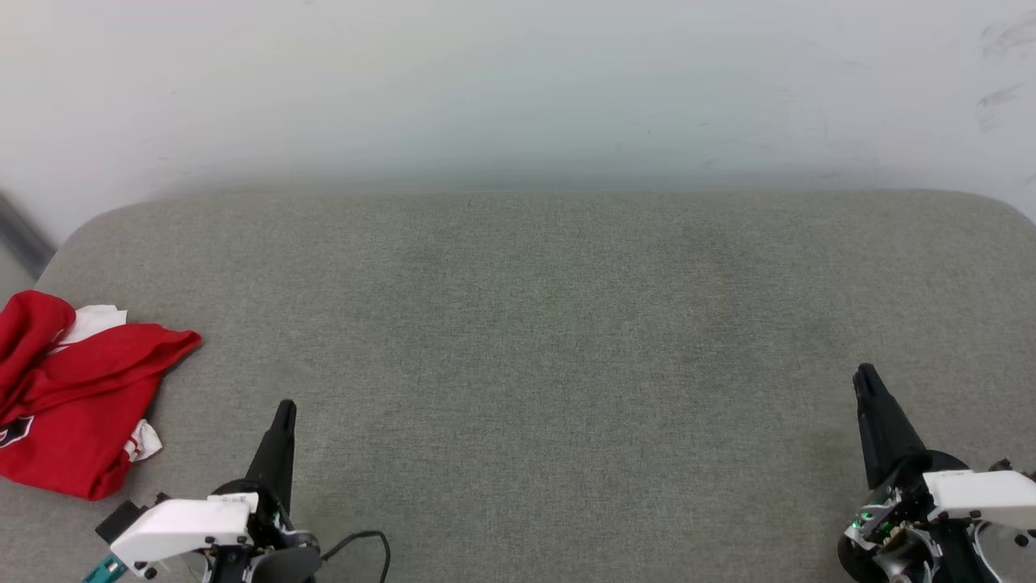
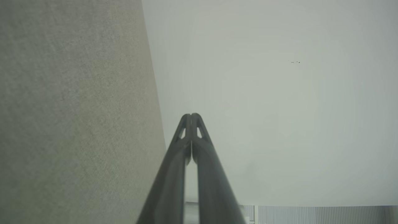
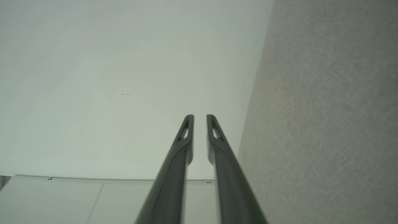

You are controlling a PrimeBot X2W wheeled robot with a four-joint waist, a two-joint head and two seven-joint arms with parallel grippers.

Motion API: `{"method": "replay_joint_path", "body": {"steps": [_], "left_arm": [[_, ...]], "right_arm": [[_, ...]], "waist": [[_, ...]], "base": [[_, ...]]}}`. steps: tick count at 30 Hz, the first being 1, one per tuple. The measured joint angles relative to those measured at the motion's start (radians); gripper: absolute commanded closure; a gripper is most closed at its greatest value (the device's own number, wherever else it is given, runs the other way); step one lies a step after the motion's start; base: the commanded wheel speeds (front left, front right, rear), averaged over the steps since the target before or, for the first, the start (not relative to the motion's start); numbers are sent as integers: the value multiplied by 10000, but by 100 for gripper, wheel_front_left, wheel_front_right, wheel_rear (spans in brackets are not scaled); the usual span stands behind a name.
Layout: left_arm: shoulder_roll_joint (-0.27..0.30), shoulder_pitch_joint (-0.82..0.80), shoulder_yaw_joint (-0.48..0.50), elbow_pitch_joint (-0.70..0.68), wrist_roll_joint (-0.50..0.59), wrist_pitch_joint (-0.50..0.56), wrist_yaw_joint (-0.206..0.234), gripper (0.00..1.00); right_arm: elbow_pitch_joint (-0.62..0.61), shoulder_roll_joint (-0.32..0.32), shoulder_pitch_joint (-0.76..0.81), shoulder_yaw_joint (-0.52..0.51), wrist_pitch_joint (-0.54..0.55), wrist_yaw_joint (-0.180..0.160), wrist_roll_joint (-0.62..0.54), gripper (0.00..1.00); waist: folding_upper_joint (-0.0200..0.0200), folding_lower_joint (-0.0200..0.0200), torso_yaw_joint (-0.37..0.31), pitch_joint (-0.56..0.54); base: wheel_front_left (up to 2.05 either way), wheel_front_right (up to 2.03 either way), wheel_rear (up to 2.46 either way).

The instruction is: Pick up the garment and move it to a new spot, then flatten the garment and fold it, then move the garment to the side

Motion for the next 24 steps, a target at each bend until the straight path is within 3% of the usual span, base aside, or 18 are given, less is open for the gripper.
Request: {"method": "replay_joint_path", "body": {"steps": [15,24], "left_arm": [[-21,197,-915,-186,303,-648,13,0],[-17,91,-1267,-499,1919,-1032,13,0]], "right_arm": [[-295,6,388,228,-476,-2,-217,0],[-569,-349,417,606,-1012,-2,-1632,0]], "waist": [[0,1,-7,34],[0,0,-3,64]], "base": [[0,0,0],[0,0,0]]}}
